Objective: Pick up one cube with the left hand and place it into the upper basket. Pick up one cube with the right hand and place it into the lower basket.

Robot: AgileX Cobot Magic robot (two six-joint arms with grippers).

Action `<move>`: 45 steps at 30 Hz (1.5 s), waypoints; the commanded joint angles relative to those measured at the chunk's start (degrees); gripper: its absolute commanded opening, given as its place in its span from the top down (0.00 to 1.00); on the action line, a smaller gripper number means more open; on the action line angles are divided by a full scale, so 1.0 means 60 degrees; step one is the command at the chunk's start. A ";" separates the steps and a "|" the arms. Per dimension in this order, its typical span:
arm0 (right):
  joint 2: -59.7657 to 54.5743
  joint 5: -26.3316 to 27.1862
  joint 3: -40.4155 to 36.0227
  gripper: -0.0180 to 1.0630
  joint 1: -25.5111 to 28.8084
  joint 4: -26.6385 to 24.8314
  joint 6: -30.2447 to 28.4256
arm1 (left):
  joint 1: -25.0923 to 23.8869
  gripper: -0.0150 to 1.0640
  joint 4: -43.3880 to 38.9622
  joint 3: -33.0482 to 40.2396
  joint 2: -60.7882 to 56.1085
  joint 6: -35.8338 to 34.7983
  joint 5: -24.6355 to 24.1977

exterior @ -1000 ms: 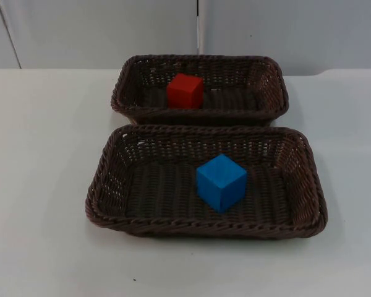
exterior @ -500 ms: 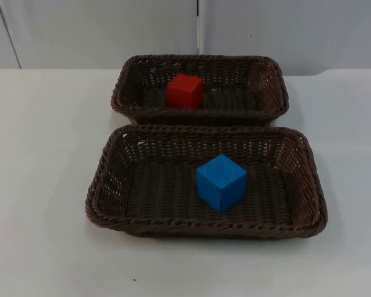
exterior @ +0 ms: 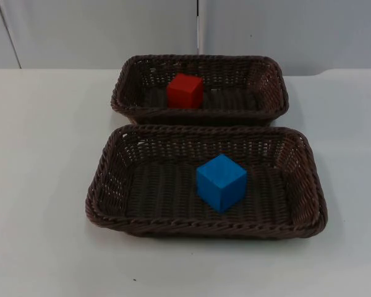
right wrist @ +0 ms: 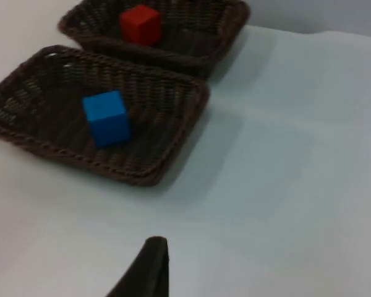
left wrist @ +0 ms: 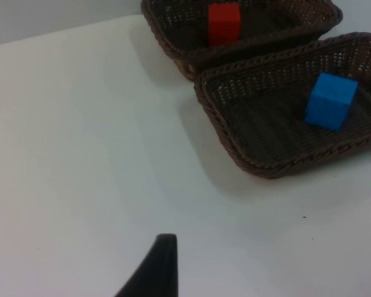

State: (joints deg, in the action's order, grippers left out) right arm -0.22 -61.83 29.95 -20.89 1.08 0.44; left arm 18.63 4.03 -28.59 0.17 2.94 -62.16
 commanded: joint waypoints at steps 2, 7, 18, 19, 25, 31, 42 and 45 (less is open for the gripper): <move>0.0037 0.0001 -0.0068 0.01 0.0542 -0.0019 0.0004 | -0.0009 0.01 -0.0057 0.0045 -0.0029 -0.0050 0.0096; 0.0037 0.0001 -0.0068 0.01 0.1084 -0.0019 0.0004 | -0.0009 0.01 -0.0057 0.0045 -0.0029 -0.0050 0.0096; 0.0037 0.0001 -0.0068 0.01 0.2196 -0.0042 0.0004 | -0.0009 0.01 -0.0075 0.0045 -0.0029 -0.0050 0.0096; 0.0037 0.0001 -0.0068 0.01 0.2262 -0.0042 0.0004 | -0.0009 0.01 -0.0075 0.0045 -0.0029 -0.0050 0.0096; 0.0037 0.0001 -0.0068 0.01 0.2407 -0.0042 0.0004 | -0.0009 0.01 -0.0075 0.0045 -0.0029 -0.0050 0.0096; 0.0037 0.0001 -0.0068 0.01 0.2407 -0.0042 0.0004 | -0.0009 0.01 -0.0075 0.0045 -0.0029 -0.0050 0.0096; 0.0037 0.0001 -0.0068 0.01 0.2407 -0.0042 0.0004 | -0.0582 0.01 -0.0082 0.0045 -0.0029 -0.0050 0.0096; 0.0037 0.0001 -0.0068 0.01 0.2407 -0.0042 0.0004 | -0.1115 0.01 -0.0082 0.0045 -0.0029 -0.0050 0.0096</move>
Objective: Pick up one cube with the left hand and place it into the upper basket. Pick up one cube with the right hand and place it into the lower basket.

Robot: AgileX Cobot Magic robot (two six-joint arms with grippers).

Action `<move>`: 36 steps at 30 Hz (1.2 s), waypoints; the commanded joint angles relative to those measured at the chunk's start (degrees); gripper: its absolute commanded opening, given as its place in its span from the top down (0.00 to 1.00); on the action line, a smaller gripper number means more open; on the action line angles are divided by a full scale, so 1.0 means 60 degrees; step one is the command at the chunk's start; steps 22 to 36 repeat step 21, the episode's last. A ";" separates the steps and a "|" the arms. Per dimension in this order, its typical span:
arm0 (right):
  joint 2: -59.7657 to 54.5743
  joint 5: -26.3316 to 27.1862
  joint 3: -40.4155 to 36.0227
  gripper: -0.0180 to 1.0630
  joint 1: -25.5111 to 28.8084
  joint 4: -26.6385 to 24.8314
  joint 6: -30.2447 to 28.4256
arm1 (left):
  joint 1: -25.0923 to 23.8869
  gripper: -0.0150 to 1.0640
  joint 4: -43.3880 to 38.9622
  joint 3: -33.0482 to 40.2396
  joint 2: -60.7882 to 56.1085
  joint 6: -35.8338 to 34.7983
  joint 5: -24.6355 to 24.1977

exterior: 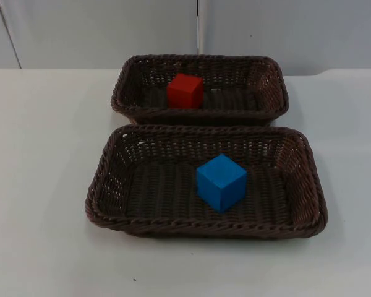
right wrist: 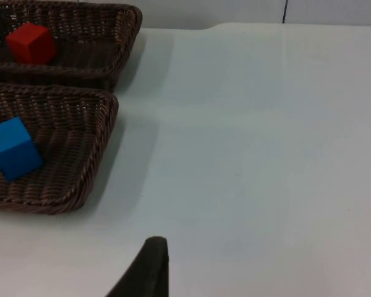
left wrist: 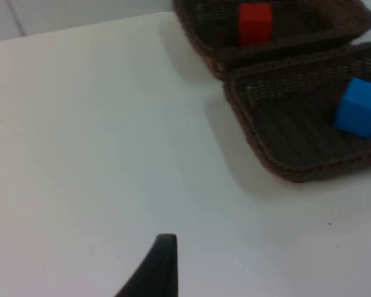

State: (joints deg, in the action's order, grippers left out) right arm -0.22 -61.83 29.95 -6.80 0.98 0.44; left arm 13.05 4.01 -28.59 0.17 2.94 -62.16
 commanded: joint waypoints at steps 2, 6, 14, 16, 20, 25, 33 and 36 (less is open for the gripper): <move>0.0037 0.0001 -0.0068 0.01 0.0058 -0.0026 0.0004 | -0.0543 0.01 -0.0079 0.0045 -0.0029 -0.0050 0.0096; 0.0037 0.0001 -0.0068 0.01 0.0058 -0.0026 0.0004 | -0.0942 0.01 -0.0079 0.0045 -0.0029 -0.0050 0.0096; 0.0037 0.0001 -0.0068 0.01 0.0058 -0.0026 0.0004 | -0.1421 0.01 -0.0079 0.0045 -0.0029 -0.0050 0.0096; 0.0037 0.0001 -0.0068 0.01 0.0058 -0.0026 0.0004 | -0.1421 0.01 -0.0079 0.0045 -0.0029 -0.0050 0.0096; 0.0037 0.0001 -0.0068 0.01 0.0058 -0.0026 0.0004 | -0.1718 0.01 -0.0103 0.0045 -0.0029 -0.0050 0.0096; 0.0037 0.0001 -0.0068 0.01 0.0058 -0.0026 0.0004 | -0.1851 0.01 -0.0103 0.0045 -0.0029 -0.0050 0.0096; 0.0037 0.0001 -0.0068 0.01 0.0058 -0.0026 0.0004 | -0.1851 0.01 -0.0103 0.0045 -0.0029 -0.0050 0.0096; 0.0037 0.0001 -0.0068 0.01 0.0058 -0.0026 0.0004 | -0.1851 0.01 -0.0103 0.0045 -0.0029 -0.0050 0.0096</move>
